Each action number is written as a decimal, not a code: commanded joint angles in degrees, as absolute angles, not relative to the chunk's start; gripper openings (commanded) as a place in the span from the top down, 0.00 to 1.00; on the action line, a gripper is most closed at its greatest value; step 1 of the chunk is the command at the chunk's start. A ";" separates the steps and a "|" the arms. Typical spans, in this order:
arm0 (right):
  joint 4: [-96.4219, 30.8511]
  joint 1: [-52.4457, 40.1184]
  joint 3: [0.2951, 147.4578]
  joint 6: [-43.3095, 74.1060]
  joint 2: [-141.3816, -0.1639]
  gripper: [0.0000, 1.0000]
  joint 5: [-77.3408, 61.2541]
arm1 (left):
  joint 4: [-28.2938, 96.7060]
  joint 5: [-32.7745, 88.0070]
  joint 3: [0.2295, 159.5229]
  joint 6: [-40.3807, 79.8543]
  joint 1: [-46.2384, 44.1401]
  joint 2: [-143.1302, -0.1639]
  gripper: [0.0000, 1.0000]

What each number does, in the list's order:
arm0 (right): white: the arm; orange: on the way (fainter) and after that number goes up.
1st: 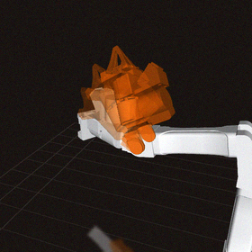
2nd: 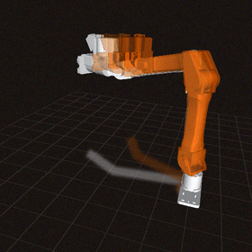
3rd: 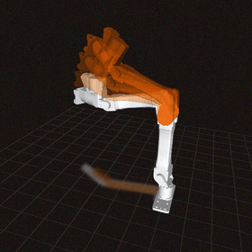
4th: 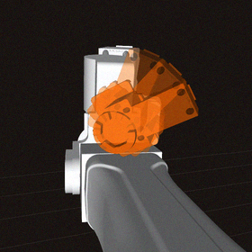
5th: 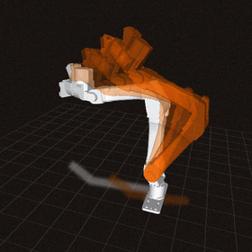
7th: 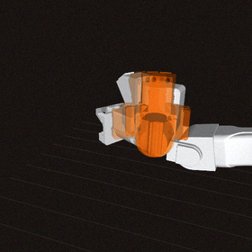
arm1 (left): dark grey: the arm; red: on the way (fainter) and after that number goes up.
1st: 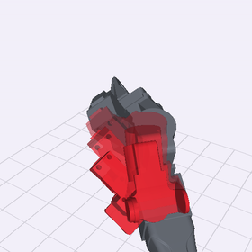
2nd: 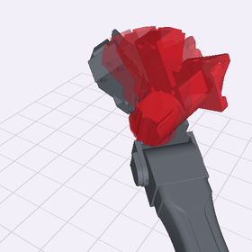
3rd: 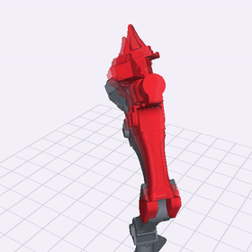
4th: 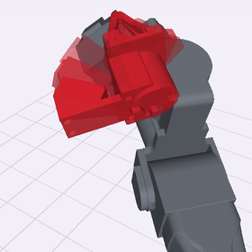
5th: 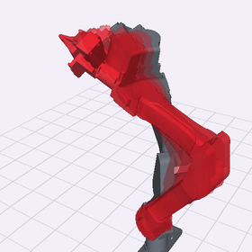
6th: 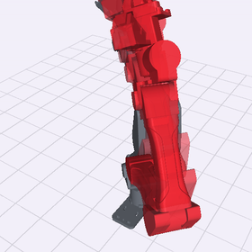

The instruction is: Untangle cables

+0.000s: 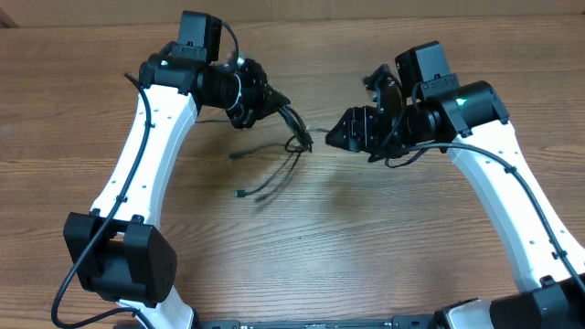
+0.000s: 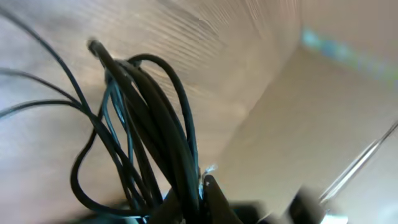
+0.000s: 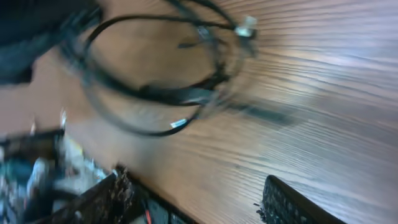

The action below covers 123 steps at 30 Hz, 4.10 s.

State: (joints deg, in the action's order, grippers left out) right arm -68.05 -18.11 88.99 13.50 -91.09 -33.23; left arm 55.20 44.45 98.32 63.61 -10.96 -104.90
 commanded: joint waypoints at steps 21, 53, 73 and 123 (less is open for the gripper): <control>-54.50 -35.33 90.06 42.48 -96.01 0.52 0.23 | 56.53 40.77 99.26 102.89 -10.94 -103.07 0.96; -73.95 -35.27 90.06 34.81 -88.47 0.96 -0.69 | 58.50 29.85 99.26 95.72 -10.81 -103.07 0.96; -57.08 -36.42 90.06 42.22 -95.55 0.46 -3.05 | 59.72 51.29 99.26 102.00 -11.31 -103.07 0.96; -58.63 -24.18 90.06 19.90 -87.42 0.50 -14.76 | 60.69 30.98 99.26 54.15 -12.01 -103.07 0.96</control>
State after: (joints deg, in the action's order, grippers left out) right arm -57.71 -25.43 89.21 27.79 -90.13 -5.21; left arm 61.10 34.09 98.39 69.84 -12.01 -104.88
